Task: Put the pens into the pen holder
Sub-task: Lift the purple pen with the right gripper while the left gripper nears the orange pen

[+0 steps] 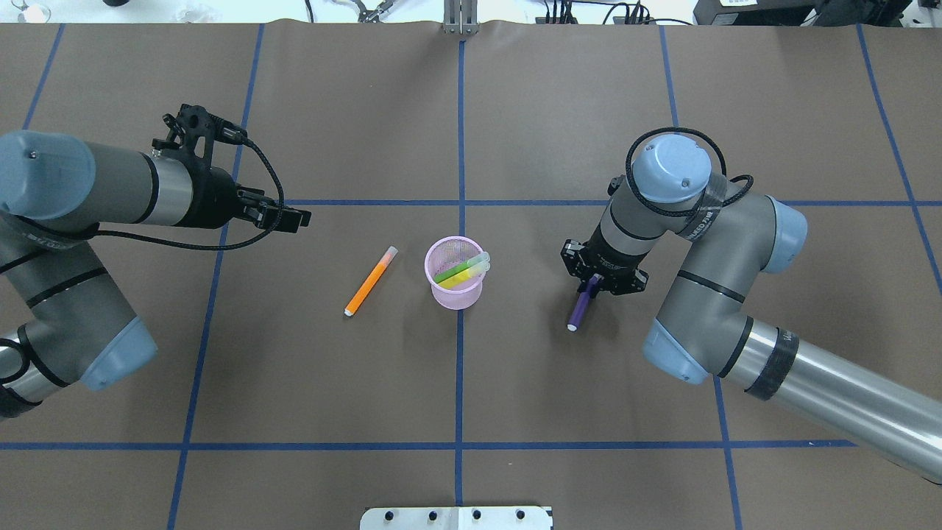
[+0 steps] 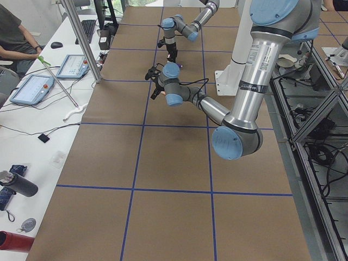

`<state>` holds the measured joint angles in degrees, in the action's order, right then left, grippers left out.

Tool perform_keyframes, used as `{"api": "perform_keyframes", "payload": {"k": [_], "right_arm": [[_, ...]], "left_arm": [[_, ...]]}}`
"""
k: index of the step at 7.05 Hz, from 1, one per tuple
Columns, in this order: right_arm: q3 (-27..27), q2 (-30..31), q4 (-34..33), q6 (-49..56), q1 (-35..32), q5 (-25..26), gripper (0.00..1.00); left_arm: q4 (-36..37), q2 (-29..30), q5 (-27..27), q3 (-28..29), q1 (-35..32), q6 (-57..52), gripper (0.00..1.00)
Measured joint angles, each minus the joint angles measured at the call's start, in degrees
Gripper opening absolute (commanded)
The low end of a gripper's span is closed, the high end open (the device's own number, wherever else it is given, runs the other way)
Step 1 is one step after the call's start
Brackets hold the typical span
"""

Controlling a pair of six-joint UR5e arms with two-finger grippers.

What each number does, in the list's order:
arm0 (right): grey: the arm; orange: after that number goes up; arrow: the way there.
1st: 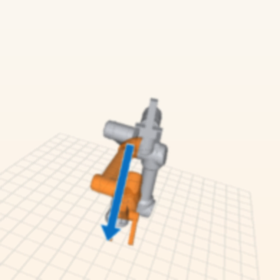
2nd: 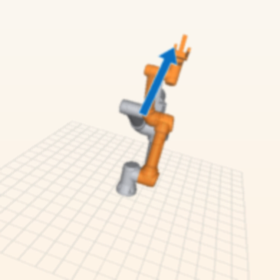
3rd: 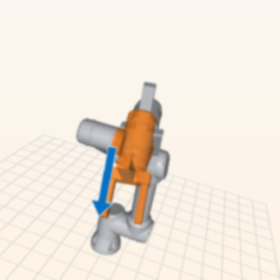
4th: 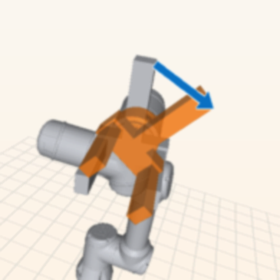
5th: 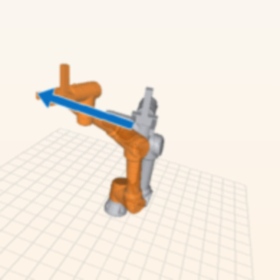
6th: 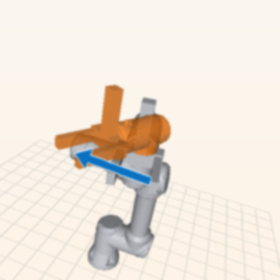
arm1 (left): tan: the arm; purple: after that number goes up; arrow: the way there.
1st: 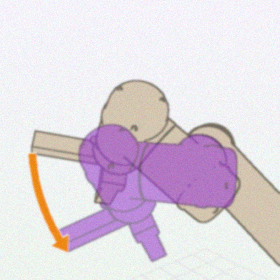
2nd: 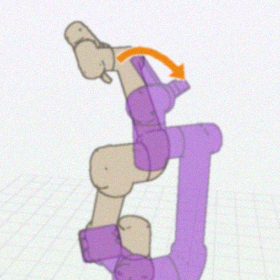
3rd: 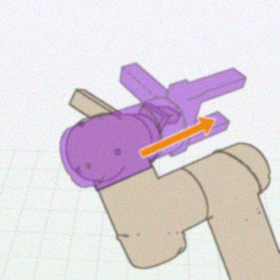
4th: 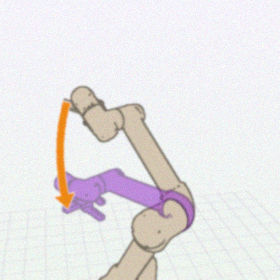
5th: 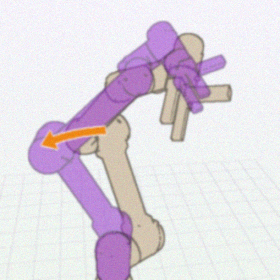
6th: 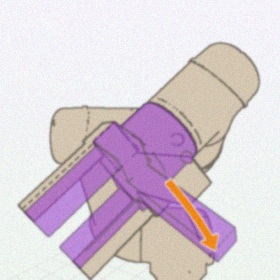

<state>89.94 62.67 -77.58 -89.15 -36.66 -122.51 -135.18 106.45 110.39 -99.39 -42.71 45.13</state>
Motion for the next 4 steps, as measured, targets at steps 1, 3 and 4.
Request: {"api": "perform_keyframes", "payload": {"k": [1,3,4], "right_arm": [[0.68,-0.02,0.01,0.00,-0.28,-0.39,0.00],[4.46,0.07,-0.45,-0.33,-2.53,-1.24,0.00],[5.67,-0.04,-0.55,-0.49,-3.85,-1.25,0.00]], "left_arm": [[0.05,0.14,0.00,0.01,0.11,0.64,0.98],[1.94,2.13,0.63,0.07,0.67,1.99,0.99],[5.26,3.09,1.46,0.00,1.30,0.88,0.99]]}}
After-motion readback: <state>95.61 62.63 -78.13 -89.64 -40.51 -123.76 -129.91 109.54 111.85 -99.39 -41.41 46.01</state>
